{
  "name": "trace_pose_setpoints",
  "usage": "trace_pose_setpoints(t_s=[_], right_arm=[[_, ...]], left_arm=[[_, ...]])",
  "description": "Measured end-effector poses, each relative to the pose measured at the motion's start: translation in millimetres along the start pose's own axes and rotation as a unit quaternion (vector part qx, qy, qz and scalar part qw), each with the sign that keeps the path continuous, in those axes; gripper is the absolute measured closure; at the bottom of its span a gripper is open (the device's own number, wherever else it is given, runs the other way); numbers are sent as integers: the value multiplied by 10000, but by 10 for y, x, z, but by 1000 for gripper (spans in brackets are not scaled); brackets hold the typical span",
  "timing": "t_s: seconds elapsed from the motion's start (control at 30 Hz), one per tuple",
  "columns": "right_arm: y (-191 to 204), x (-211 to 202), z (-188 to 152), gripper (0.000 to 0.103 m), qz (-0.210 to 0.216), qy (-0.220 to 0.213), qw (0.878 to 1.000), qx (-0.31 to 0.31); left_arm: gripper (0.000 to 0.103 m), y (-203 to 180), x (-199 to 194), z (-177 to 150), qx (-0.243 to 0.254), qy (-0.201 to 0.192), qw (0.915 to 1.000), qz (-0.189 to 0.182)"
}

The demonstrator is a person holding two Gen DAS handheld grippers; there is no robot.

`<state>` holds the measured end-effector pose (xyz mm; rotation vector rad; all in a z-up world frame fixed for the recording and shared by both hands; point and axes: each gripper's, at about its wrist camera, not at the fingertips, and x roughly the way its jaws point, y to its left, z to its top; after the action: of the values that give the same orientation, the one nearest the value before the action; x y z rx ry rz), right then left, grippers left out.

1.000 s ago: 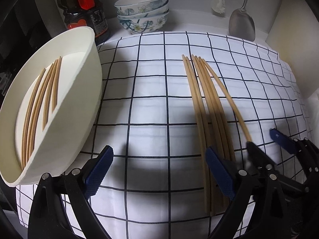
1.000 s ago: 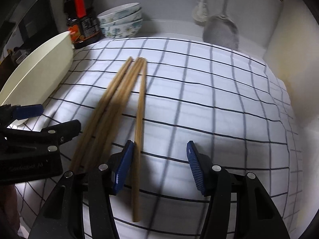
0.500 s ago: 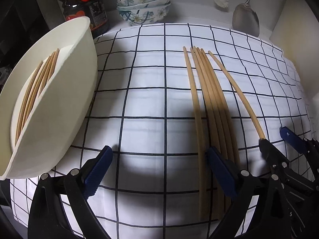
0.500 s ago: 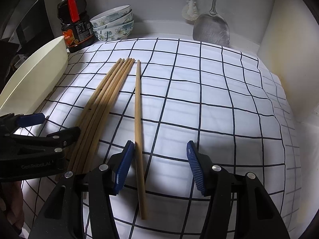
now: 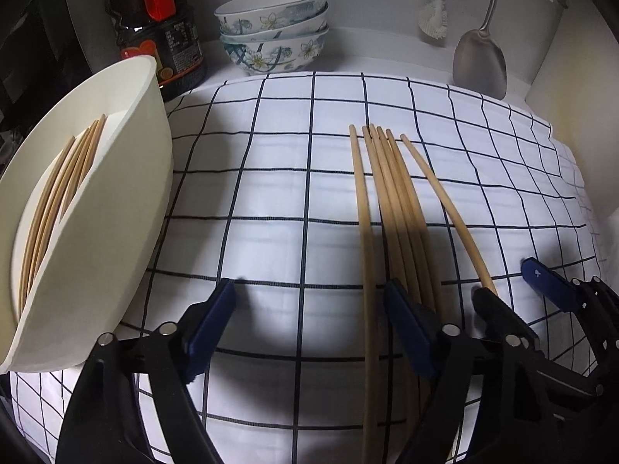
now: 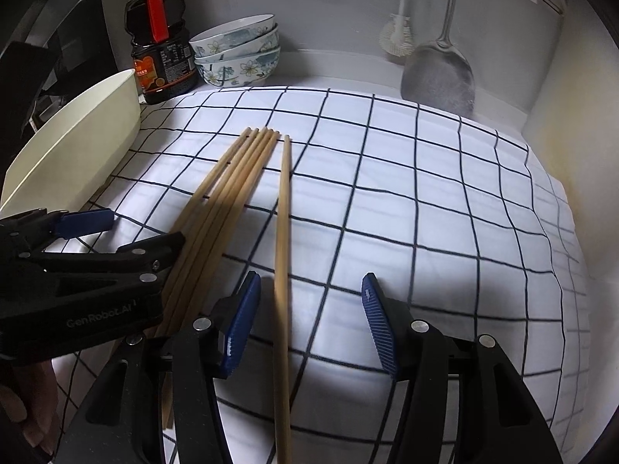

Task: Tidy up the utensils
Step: 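Separate one chopstick from the bundle and close the right gripper on it, then lift the chopstick with the right gripper and carry it over the white dish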

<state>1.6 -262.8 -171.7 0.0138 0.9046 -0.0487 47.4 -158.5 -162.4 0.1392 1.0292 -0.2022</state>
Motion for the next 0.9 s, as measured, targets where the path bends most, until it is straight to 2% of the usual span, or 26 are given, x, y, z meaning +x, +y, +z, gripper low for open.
trace_pose_setpoints(t_s=[0.1,0.23,0.27,0.3,0.37,0.7,0.9], right_arm=[[41,21,35,62,33,7,10000,-85],[84,34,55,72,77,-31,9999,-125],[92,34,56,78,72,-33,9999,-123],[102,33,58,88,47,-33,9999,-123],[110,31,61,96,-13,-35,9999,-101],[9,-47,29,97,259,118,9983,502],[46,-290,13,97,292,35,9966,771]], left_arm=[[43,-2,-28,-1,38,-83,10000,-36],[69,-4,-62,-13,94,-101,9999,-79],[76,-29,-66,-9,143,-101,9998,-99],[80,-41,-71,-10,180,-103,9997,-111],[96,-78,-85,-28,265,-101,9995,-136],[96,5,-155,-64,198,78,9995,-245],[96,103,-438,-69,241,6,9989,-397]])
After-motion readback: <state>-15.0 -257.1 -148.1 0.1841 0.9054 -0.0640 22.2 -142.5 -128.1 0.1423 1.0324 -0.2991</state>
